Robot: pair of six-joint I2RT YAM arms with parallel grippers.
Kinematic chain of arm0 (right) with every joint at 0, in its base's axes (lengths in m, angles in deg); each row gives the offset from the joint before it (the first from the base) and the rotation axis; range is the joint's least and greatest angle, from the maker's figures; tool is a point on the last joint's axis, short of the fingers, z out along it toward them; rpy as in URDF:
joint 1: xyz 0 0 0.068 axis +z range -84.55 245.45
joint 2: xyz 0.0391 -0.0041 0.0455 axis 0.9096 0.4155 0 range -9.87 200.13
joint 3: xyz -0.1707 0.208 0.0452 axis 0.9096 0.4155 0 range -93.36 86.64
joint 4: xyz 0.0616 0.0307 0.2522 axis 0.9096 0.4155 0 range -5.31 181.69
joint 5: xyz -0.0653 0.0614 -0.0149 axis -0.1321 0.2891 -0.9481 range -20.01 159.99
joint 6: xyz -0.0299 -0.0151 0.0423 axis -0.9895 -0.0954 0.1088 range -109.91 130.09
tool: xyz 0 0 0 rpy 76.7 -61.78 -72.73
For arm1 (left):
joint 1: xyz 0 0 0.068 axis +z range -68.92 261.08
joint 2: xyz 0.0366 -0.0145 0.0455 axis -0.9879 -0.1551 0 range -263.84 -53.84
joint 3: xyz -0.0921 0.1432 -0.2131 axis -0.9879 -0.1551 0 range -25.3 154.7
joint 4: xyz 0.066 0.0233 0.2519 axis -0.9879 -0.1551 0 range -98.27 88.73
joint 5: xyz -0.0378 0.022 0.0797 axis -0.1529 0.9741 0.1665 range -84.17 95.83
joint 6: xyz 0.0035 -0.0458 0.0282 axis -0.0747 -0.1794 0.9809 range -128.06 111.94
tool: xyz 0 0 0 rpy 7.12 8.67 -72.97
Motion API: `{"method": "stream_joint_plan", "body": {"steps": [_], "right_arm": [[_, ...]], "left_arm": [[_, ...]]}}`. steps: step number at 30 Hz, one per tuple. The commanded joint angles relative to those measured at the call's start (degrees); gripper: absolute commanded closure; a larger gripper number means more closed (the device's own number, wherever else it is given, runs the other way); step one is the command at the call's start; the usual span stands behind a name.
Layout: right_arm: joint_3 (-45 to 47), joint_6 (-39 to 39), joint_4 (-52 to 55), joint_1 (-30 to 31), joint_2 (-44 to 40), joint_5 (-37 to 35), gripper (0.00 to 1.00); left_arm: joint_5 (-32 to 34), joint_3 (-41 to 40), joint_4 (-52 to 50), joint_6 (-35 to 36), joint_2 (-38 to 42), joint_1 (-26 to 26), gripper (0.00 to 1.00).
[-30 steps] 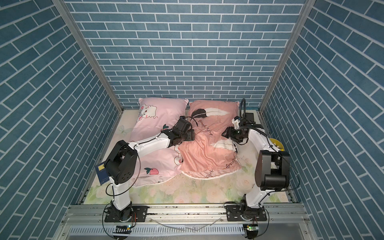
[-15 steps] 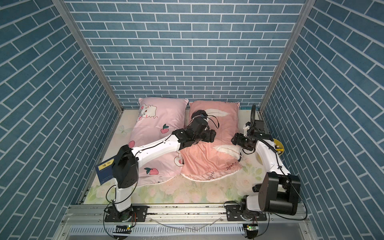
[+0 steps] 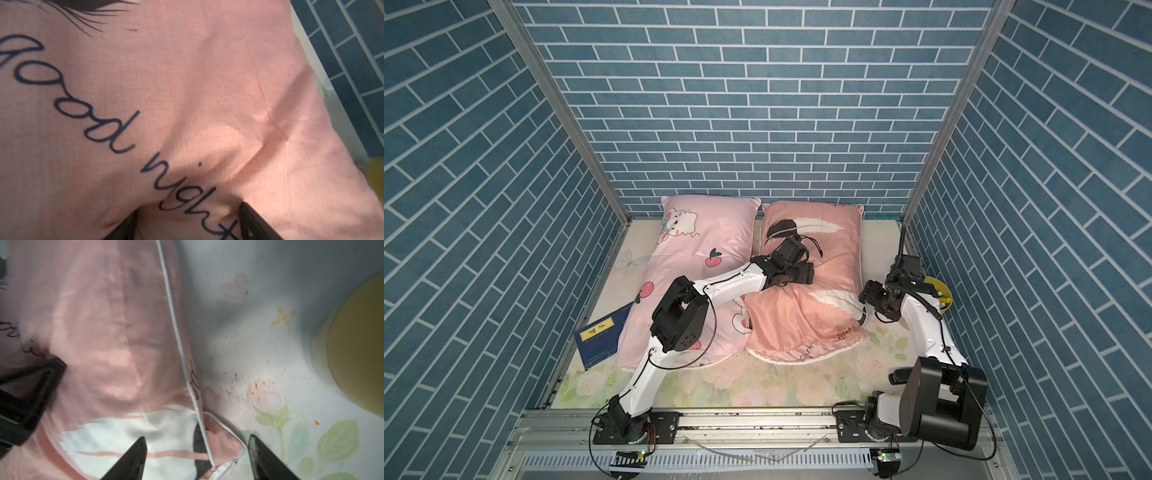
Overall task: Zip up pillowcases
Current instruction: Adjust the pillowcase at the center of the board.
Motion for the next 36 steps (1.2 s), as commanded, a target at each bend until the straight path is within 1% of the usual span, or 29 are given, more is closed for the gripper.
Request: {"method": "stream_joint_plan", "body": {"steps": [1, 5, 8, 10, 12, 14, 18, 21, 25, 28, 30, 31, 33, 34, 35, 36], "right_arm": [[3.7, 3.8, 2.6, -0.7, 0.1, 0.6, 0.31], [8.1, 4.5, 0.7, -0.7, -2.0, -0.7, 0.41], [9.1, 3.1, 0.9, -1.0, -2.0, -0.2, 0.42], [9.8, 1.9, -0.1, -1.0, -1.0, 2.0, 0.39], [10.5, 0.7, -1.2, -1.0, -0.1, 3.8, 0.27], [11.5, -0.4, -3.6, -1.0, 0.3, 5.5, 0.21], [12.4, -0.2, -9.2, -1.1, 2.9, 9.3, 0.17], [13.6, 0.9, -14.4, -1.0, 5.4, 12.2, 0.16], [14.7, 1.9, -17.3, -1.0, 7.2, 16.0, 0.16], [15.4, 3.3, -17.4, -1.0, 7.3, 18.1, 0.24], [16.1, 4.5, -17.2, -1.0, 6.0, 20.5, 0.31], [16.5, 5.2, -16.7, -1.0, 4.6, 21.4, 0.37], [17.3, 6.2, -14.7, -1.0, 1.2, 22.2, 0.55], [17.9, 6.8, -13.5, -1.0, -0.9, 22.6, 0.67], [18.6, 7.2, -12.4, -1.0, -3.0, 22.9, 0.74], [19.3, 7.6, -11.5, -1.0, -4.9, 23.0, 0.80]], "left_arm": [[2.7, 0.1, -2.6, -0.6, -3.9, 4.2, 0.21], [2.5, 1.1, -2.4, -0.5, -5.3, 6.1, 0.22], [1.8, 2.1, -2.5, -0.6, -6.2, 6.9, 0.22], [1.5, 2.2, -2.1, -0.8, -6.5, 7.2, 0.22], [1.3, 2.2, -1.9, -0.8, -6.7, 7.7, 0.22], [0.9, 2.4, -1.7, -0.9, -7.1, 8.3, 0.23], [0.2, 3.0, -1.7, -1.4, -7.9, 9.3, 0.24], [-0.2, 3.3, -1.7, -1.9, -8.1, 9.7, 0.25], [-0.7, 3.3, -1.5, -2.4, -8.2, 10.1, 0.25], [-0.7, 3.4, -1.5, -2.7, -8.2, 10.1, 0.25], [-0.7, 3.3, -1.6, -2.9, -8.1, 10.2, 0.25], [-0.5, 3.2, -1.7, -3.0, -8.0, 10.2, 0.25], [-0.2, 3.0, -1.7, -3.1, -7.8, 10.1, 0.25], [0.0, 3.0, -1.7, -3.2, -7.8, 10.1, 0.26], [0.2, 3.0, -1.7, -3.2, -7.8, 10.2, 0.25], [0.2, 3.0, -1.7, -3.5, -7.8, 10.2, 0.25]]}}
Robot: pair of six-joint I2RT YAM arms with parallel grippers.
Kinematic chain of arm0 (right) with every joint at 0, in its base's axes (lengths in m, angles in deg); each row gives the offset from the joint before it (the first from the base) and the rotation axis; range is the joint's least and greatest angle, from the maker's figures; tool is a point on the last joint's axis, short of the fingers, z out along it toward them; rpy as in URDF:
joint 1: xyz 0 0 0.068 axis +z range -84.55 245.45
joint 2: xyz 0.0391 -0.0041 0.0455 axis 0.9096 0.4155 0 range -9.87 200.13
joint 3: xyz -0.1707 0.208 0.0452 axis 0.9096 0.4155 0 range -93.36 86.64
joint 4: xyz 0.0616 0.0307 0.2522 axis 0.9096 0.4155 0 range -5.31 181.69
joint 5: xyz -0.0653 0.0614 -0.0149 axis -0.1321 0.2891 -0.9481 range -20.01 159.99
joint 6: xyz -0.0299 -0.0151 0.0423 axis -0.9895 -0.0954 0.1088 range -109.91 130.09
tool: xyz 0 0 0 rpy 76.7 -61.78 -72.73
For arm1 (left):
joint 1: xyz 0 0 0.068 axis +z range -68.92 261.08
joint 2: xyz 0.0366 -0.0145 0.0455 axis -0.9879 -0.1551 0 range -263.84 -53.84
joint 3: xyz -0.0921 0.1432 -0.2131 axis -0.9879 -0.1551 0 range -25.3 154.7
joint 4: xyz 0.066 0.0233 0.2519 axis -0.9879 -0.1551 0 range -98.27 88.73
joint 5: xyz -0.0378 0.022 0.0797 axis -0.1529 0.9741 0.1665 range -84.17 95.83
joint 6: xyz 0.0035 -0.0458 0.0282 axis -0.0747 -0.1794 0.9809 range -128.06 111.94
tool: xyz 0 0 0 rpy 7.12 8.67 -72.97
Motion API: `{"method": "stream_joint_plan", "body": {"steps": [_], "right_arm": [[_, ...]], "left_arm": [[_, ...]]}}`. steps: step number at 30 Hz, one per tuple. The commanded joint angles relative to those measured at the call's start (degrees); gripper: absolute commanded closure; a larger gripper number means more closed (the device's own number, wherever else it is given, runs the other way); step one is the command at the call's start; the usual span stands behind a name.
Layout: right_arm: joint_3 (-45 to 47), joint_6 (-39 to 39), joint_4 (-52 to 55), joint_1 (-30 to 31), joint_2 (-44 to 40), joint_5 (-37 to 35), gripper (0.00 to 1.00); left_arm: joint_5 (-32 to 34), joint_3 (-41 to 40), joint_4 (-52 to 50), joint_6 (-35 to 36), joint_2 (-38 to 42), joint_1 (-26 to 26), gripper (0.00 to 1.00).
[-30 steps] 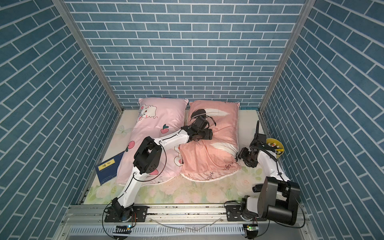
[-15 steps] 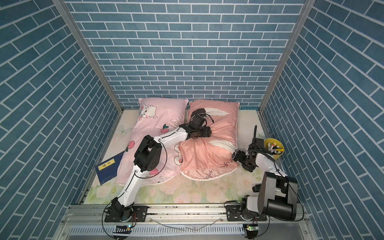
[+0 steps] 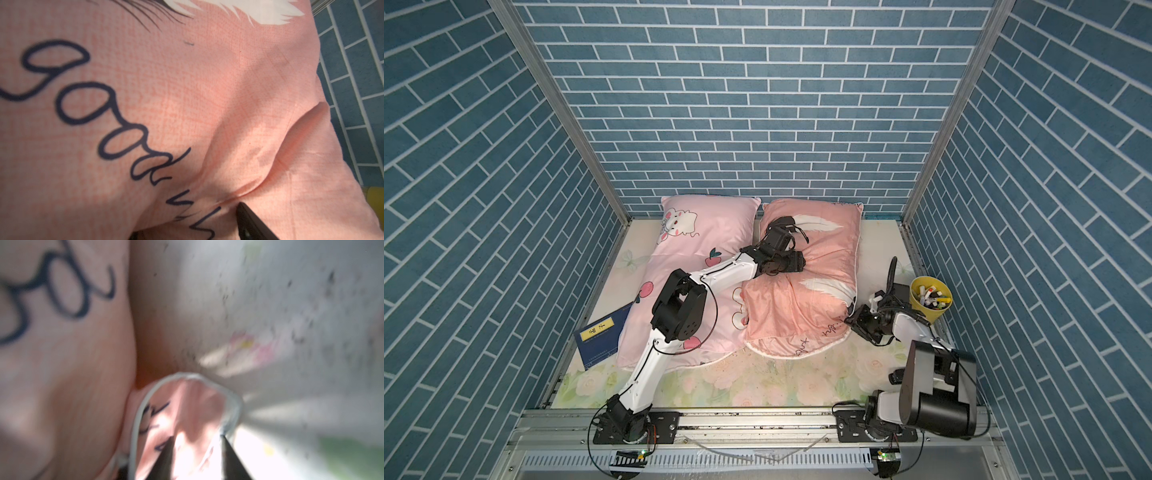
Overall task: Zip up pillowcases
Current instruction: Adjust the pillowcase at the center of the board.
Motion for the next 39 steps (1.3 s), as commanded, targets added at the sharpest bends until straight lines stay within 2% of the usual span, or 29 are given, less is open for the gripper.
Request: {"method": "stream_joint_plan", "body": {"steps": [1, 3, 5, 8, 11, 13, 15, 18, 22, 26, 30, 34, 39], "right_arm": [[2.2, 2.2, 4.8, -0.1, -6.9, 3.2, 0.86], [3.2, 2.2, 7.6, 0.0, -10.2, 3.2, 0.93], [3.9, 2.3, 9.9, 0.0, -13.1, 3.3, 0.96], [3.3, 2.4, 12.7, 0.0, -15.9, 1.3, 0.96], [1.8, 1.3, 12.5, -0.1, -16.0, -5.1, 0.92], [0.6, -0.4, 11.0, -0.1, -14.6, -4.9, 0.80], [-0.7, -1.7, 8.9, 0.2, -13.2, -4.3, 0.56], [-1.9, -5.1, 5.6, 1.5, -10.8, -2.8, 0.30], [-2.0, -6.9, -2.7, 2.0, -8.9, 0.5, 0.12], [-4.7, -12.0, -5.4, 2.4, -0.9, 0.7, 0.12], [-4.5, -15.5, -14.0, 2.8, 3.9, 3.2, 0.12], [-7.1, -17.6, -15.7, 3.5, 7.6, 8.9, 0.11], [-7.6, -16.5, -14.9, 4.3, 12.9, 16.4, 0.11]], "left_arm": [[8.0, -0.8, -2.3, 0.0, -4.3, 4.5, 0.25], [8.1, -0.7, -2.2, -0.3, -4.3, 4.7, 0.25], [8.4, -0.5, -2.4, -0.4, -4.3, 4.7, 0.25], [8.5, -0.3, -2.6, -0.5, -4.2, 5.1, 0.25], [8.4, -0.4, -2.9, -0.5, -4.1, 5.5, 0.25], [8.3, 0.1, -3.4, -0.6, -4.4, 6.0, 0.26], [8.0, 1.6, -4.7, -0.6, -5.3, 6.4, 0.26], [7.6, 3.1, -5.5, -0.6, -5.9, 6.7, 0.26], [7.2, 3.3, -5.4, -0.7, -6.3, 6.7, 0.27], [6.6, 4.0, -5.8, -0.9, -7.2, 7.0, 0.27], [6.1, 4.2, -5.8, -1.5, -7.5, 7.8, 0.28], [5.5, 6.1, -6.7, -1.8, -8.3, 8.3, 0.28], [5.4, 7.5, -7.4, -2.0, -8.8, 8.5, 0.29]]}}
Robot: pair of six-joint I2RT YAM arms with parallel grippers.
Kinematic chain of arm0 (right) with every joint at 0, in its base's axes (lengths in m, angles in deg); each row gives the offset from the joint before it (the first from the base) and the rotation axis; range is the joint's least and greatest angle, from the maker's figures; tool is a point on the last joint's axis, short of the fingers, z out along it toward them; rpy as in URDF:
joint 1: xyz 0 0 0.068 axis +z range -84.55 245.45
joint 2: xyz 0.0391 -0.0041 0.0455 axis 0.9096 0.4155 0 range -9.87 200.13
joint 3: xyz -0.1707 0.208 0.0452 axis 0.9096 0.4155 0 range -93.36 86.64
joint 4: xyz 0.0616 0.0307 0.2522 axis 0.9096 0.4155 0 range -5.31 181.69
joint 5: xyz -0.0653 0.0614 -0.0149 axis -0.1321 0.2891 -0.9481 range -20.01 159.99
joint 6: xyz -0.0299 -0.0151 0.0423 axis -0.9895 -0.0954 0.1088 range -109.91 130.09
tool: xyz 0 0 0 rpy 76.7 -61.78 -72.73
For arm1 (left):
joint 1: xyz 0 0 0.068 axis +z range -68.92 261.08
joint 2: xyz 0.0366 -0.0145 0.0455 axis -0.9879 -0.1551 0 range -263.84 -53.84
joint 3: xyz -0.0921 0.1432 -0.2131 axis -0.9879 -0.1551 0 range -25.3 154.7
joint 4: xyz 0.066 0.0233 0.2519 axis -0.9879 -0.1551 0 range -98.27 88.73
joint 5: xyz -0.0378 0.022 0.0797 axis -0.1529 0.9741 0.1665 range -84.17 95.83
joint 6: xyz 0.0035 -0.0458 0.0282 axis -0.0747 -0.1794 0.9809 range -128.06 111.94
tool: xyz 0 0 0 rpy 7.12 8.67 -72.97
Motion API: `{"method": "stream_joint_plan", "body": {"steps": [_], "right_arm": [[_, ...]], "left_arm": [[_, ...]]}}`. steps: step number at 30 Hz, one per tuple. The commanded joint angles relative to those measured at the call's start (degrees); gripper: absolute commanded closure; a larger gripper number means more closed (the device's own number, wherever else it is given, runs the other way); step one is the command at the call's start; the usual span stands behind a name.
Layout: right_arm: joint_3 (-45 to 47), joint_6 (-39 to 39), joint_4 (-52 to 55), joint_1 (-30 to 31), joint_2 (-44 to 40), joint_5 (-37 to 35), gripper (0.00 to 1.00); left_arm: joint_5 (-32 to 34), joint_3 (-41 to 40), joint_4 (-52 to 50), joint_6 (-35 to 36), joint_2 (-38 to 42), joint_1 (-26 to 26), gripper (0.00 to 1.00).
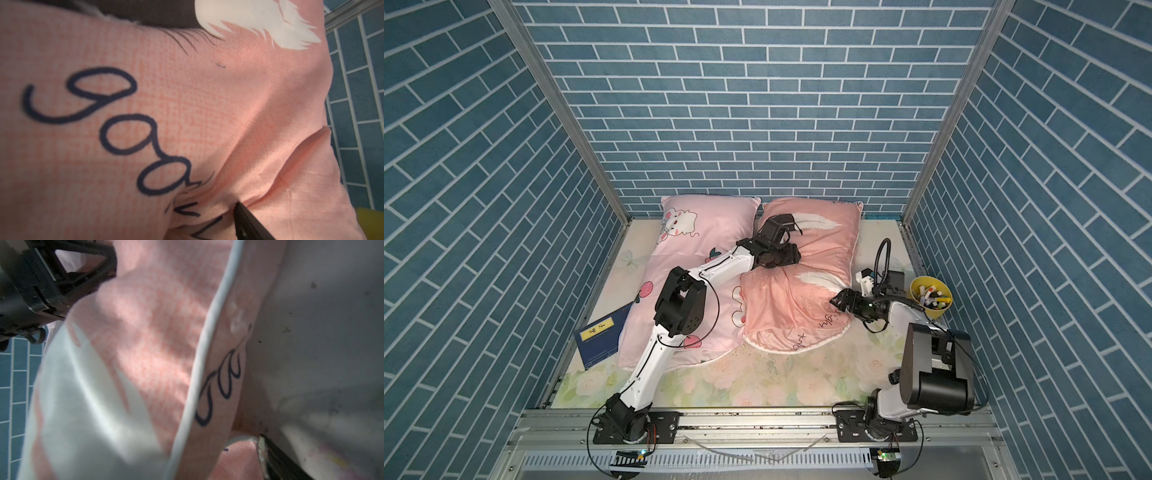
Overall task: Zip up pillowcases
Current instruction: Adjust the pillowcase at the center of the board, then pick up the pillowcase from the center of the board.
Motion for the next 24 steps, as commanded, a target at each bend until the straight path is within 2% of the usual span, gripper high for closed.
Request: {"method": "stream_joint_plan", "body": {"steps": [1, 6, 9, 12, 24], "right_arm": [[-1.1, -2.2, -2.0, 0.9, 3.0, 7.9, 0.11], [-0.9, -1.8, -2.4, 4.1, 3.2, 9.4, 0.06], [-0.3, 1.5, -3.8, 5.1, 0.7, 9.7, 0.10], [-1.6, 3.3, 1.4, 6.0, -1.4, 10.6, 0.15], [1.8, 12.7, 8.3, 14.8, -14.0, 7.0, 0.23]], "left_arm": [[8.4, -0.5, -2.5, 0.8, -4.5, 5.3, 0.29], [8.2, -0.4, -2.4, 0.5, -4.5, 5.6, 0.29], [8.2, -0.1, -2.7, 0.5, -4.6, 5.8, 0.29], [8.0, 0.0, -2.7, 0.3, -4.7, 6.3, 0.29], [7.3, 4.0, -4.6, -0.3, -6.9, 7.9, 0.30]]}}
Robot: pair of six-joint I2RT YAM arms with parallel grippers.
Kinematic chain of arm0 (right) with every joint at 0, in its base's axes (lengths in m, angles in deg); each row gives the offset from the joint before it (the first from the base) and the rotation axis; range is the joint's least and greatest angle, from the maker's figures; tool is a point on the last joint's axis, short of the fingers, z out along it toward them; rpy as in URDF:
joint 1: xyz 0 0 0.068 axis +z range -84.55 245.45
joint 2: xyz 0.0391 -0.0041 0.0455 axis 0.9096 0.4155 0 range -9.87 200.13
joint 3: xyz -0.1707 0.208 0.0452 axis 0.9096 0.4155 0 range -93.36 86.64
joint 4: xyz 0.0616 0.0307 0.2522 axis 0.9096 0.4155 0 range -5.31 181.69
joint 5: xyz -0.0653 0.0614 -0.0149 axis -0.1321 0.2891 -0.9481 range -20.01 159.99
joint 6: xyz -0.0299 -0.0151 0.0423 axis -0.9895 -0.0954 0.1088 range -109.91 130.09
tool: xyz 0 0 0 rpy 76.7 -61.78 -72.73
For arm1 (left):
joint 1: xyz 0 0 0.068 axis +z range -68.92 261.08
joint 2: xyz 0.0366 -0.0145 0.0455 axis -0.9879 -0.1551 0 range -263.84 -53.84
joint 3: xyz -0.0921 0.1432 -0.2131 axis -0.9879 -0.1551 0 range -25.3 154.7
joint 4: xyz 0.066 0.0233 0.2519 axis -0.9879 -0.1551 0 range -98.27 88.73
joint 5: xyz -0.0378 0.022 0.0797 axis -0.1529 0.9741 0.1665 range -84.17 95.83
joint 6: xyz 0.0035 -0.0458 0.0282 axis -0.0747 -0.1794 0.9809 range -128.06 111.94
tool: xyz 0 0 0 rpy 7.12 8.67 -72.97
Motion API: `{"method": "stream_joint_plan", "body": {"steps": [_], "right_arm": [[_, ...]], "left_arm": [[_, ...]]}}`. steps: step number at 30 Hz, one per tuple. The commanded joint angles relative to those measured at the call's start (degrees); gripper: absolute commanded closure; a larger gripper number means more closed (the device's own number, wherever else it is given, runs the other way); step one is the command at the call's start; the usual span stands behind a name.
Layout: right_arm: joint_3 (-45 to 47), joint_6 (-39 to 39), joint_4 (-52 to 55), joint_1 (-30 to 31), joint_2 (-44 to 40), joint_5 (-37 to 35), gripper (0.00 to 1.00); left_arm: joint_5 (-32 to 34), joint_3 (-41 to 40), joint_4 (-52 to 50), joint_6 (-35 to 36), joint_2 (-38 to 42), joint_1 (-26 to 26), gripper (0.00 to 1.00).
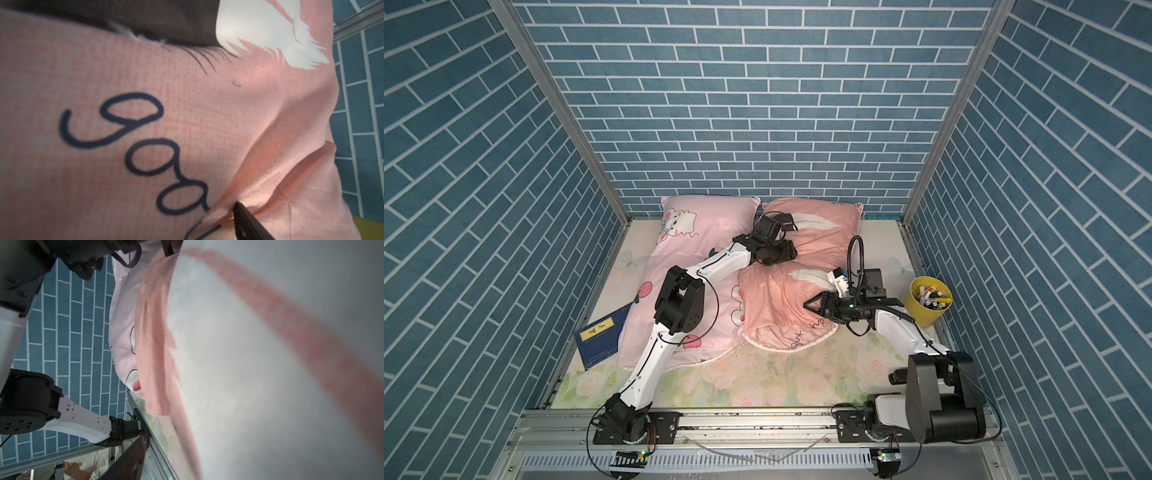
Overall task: Zip up pillowcases
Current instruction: Pick up the pillowcase from the center of the board.
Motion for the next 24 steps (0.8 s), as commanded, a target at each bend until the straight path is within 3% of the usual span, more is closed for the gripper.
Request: {"method": "stream_joint_plan", "body": {"steps": [1, 4, 7, 12, 15, 21, 24], "right_arm": [[0.4, 2.0, 6.2, 0.7, -3.6, -3.0, 0.25], [-2.3, -2.4, 13.8, 0.4, -7.1, -13.2, 0.31], [-5.4, -5.9, 17.6, -0.7, -8.3, -19.0, 0.31], [-11.3, -12.1, 24.0, -2.4, -5.9, -26.3, 0.14], [-12.3, -15.1, 20.6, -4.6, -3.8, -22.8, 0.06], [-14.4, -16.7, 8.9, -4.8, 6.4, -6.3, 0.04], [-15.0, -16.2, 6.6, -4.0, 10.3, -2.4, 0.04]], "left_arm": [[9.4, 0.2, -1.6, 1.5, -5.2, 6.1, 0.30], [9.2, 0.3, -1.9, 1.7, -5.3, 6.3, 0.30], [8.9, 0.1, -2.0, 1.7, -5.4, 6.8, 0.30], [8.2, -0.4, -2.0, 1.6, -5.3, 7.3, 0.30], [7.9, -0.6, -1.7, 1.6, -5.1, 7.3, 0.30], [7.4, -0.7, -1.1, 1.6, -4.7, 7.4, 0.30], [7.3, -0.6, -1.4, 1.6, -4.5, 7.4, 0.30]]}}
